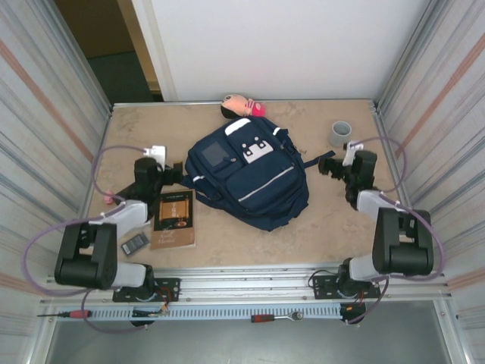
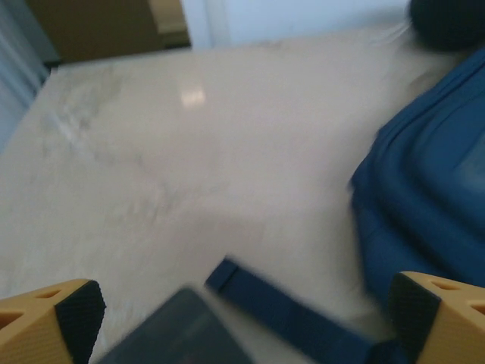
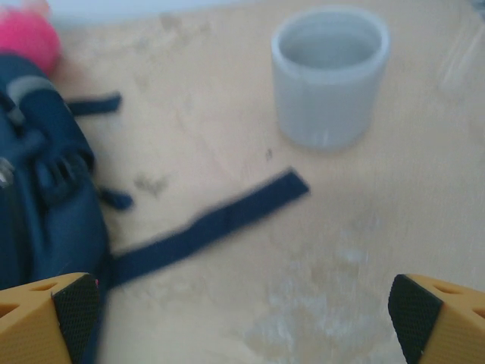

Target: Pack the student bag

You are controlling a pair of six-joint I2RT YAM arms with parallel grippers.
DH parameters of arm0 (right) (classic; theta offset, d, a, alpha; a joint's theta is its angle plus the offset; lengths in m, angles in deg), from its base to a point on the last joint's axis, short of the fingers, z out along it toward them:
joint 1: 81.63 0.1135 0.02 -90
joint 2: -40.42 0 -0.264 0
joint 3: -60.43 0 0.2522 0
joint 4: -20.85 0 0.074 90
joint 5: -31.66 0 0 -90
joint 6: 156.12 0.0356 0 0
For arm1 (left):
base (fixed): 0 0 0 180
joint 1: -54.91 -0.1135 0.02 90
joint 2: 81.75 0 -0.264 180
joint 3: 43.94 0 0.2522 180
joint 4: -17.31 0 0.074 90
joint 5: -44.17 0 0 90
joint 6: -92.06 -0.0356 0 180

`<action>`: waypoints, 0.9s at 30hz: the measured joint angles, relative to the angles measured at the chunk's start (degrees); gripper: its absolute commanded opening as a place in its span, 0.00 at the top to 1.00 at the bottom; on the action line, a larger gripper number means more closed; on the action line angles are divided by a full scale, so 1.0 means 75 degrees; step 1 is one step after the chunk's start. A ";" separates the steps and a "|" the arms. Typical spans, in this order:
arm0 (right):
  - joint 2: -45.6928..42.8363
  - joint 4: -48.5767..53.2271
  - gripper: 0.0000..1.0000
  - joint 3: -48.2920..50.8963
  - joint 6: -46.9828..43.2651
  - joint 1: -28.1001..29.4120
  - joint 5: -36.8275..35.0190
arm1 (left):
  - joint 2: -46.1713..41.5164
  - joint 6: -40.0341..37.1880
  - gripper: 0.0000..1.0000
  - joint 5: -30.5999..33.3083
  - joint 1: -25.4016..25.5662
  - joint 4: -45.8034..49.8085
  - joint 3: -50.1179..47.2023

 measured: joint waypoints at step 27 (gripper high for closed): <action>0.2291 0.4672 0.19 -0.2882 0.3407 0.3824 0.0816 | 0.2716 0.3281 0.61 -0.1845 0.1702 0.4884 0.3159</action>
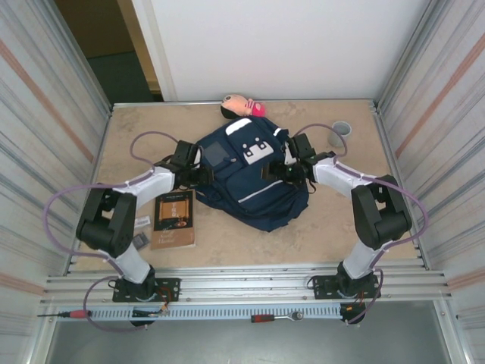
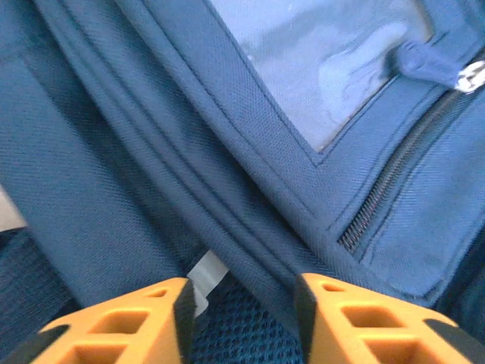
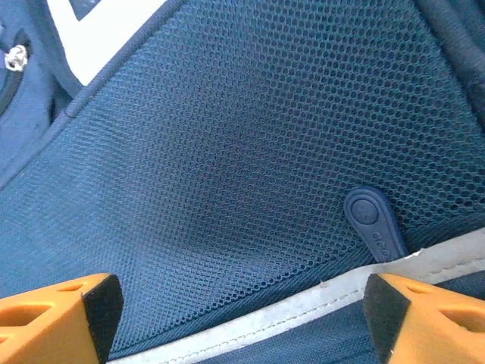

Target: Pack the student bag

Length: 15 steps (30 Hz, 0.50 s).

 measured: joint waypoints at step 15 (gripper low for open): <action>-0.2629 -0.1046 0.17 0.2958 0.2498 0.2451 -0.1387 | 0.0638 0.0306 0.64 0.0326 0.0743 -0.0262 0.0516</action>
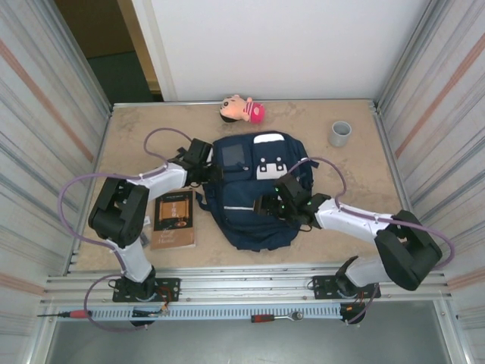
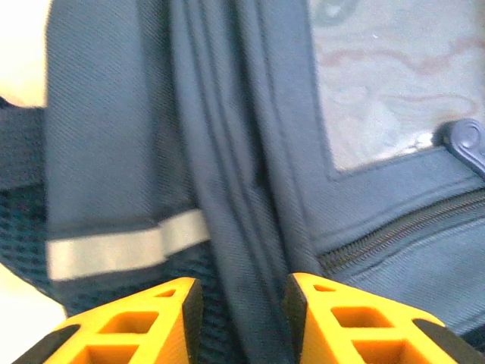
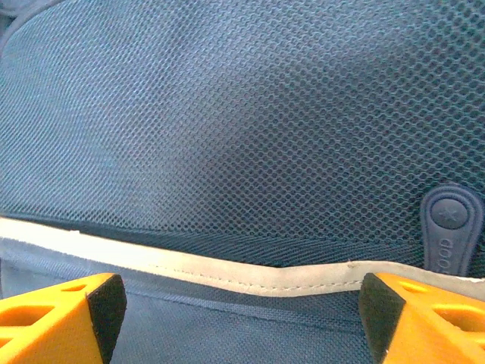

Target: Pack the student bag

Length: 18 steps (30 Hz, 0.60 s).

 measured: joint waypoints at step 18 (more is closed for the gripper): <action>-0.4095 0.2935 0.12 0.0105 -0.0411 -0.2291 0.0562 | -0.3375 0.0172 0.41 0.1154 0.1553 0.0201 -0.1437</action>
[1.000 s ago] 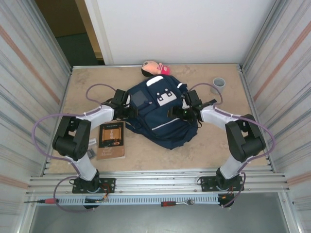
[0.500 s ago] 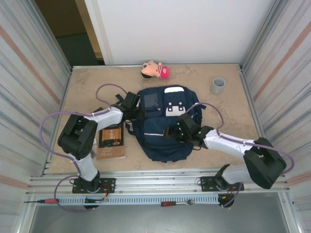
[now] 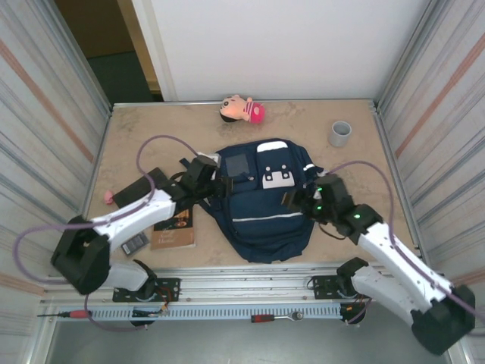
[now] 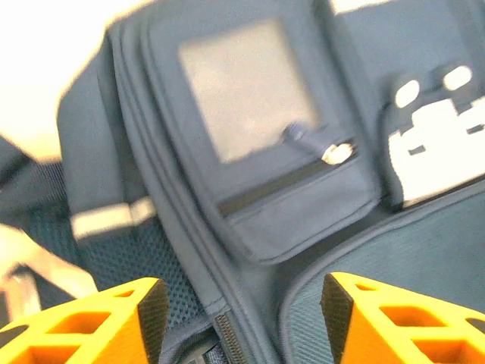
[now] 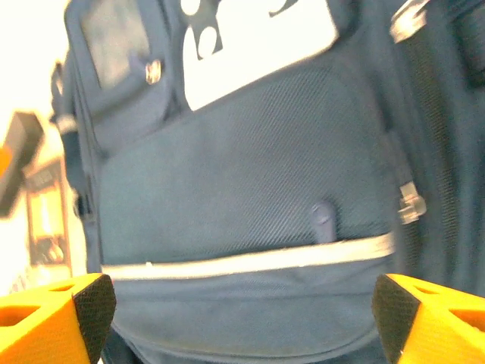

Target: Pack the student bag

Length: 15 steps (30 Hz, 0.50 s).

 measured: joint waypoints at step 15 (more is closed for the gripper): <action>0.3293 -0.1195 0.26 0.0458 -0.1751 -0.4194 0.3127 | -0.1743 -0.0933 0.43 -0.0262 0.0221 -0.0117 -0.1411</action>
